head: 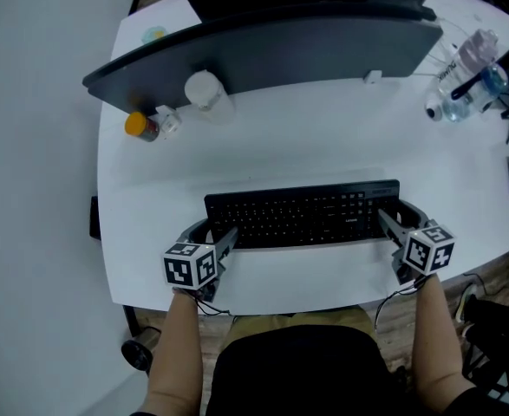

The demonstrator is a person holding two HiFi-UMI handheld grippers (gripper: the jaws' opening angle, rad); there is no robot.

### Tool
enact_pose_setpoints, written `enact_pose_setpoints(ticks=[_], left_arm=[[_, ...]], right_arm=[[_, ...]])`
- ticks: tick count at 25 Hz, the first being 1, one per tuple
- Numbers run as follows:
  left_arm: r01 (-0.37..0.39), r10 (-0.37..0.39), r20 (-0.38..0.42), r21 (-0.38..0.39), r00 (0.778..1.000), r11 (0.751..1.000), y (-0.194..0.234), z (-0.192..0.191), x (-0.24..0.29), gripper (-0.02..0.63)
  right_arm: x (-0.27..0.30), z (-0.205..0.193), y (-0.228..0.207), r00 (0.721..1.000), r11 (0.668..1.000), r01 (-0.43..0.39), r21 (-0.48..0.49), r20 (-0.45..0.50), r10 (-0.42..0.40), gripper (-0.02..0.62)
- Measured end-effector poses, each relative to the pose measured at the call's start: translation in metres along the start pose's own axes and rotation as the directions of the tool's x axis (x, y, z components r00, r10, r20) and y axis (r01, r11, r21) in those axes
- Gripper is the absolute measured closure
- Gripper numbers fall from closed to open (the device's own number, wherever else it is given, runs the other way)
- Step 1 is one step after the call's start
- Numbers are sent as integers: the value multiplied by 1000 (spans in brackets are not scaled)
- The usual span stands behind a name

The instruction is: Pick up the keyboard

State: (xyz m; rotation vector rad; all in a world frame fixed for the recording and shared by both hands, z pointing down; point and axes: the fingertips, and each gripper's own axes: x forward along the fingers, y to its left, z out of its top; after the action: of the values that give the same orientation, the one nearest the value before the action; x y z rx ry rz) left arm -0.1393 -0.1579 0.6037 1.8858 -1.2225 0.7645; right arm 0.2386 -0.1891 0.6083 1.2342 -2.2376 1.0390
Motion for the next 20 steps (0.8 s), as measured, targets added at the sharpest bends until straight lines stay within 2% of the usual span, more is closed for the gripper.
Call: enact_pose_setpoints(ticks=[5,10,20], left_arm=[[-16,16,47,-1,999,1000,-1,16,-15,316],[-46,40,138,38,990,998,-8,51,-38,316],[-148,96,328,140,940,979,-23,114,-97,314]], right_arm=[[-8,27,9,999,999,6,-46,52,-4,367],[-23,60,19,992,997,4,-82,125,7,365],[-57,118,45,957,987,5,-160,286,41,364]])
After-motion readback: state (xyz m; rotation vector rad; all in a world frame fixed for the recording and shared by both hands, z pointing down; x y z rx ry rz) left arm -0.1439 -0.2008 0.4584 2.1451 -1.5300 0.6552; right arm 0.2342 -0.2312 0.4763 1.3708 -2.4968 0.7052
